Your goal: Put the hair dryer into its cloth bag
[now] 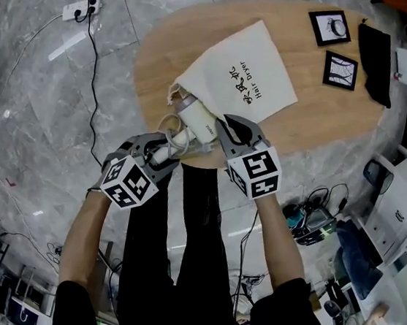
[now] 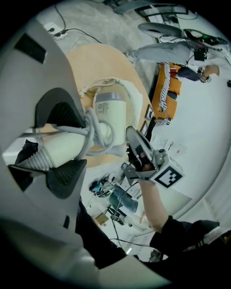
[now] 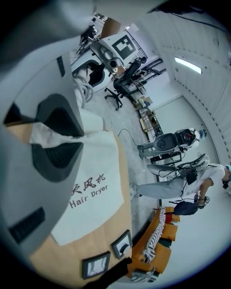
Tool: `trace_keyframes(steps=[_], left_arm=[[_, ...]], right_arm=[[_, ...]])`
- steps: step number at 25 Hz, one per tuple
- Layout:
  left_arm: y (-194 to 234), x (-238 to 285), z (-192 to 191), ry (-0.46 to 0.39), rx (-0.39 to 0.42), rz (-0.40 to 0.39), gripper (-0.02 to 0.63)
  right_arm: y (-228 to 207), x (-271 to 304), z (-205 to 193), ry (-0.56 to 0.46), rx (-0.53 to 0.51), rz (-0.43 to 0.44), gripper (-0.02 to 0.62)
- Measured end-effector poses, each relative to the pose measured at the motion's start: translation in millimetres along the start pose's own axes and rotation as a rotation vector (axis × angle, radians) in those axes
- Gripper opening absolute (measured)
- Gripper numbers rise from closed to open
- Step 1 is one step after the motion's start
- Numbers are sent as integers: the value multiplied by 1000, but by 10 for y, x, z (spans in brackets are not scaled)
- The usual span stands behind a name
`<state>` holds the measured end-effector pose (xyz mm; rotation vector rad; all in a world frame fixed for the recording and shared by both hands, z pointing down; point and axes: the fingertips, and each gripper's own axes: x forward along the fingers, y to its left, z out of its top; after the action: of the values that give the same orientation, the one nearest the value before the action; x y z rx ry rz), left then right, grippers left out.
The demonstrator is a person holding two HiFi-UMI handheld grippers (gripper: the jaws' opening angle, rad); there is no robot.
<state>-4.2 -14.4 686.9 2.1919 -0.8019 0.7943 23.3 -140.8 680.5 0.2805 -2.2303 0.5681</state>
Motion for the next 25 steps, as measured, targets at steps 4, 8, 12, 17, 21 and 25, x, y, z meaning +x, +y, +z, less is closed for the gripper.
trace_keyframes(steps=[4, 8, 12, 17, 21, 25], left_arm=[[20, 91, 48, 20, 59, 43, 227], [104, 160, 95, 38, 114, 81, 227], [207, 174, 125, 45, 167, 119, 227], [307, 200, 191, 47, 207, 144, 227], [341, 263, 198, 70, 239, 164, 227], [402, 333, 194, 83, 246, 180, 227]], right_arm=[[3, -6, 12, -2, 0, 5, 52], [4, -22, -2, 2, 3, 15, 52], [40, -60, -24, 3, 7, 35, 52], [41, -67, -12, -3, 15, 40, 52], [49, -61, -18, 0, 18, 47, 52], [59, -55, -29, 8, 18, 58, 52]])
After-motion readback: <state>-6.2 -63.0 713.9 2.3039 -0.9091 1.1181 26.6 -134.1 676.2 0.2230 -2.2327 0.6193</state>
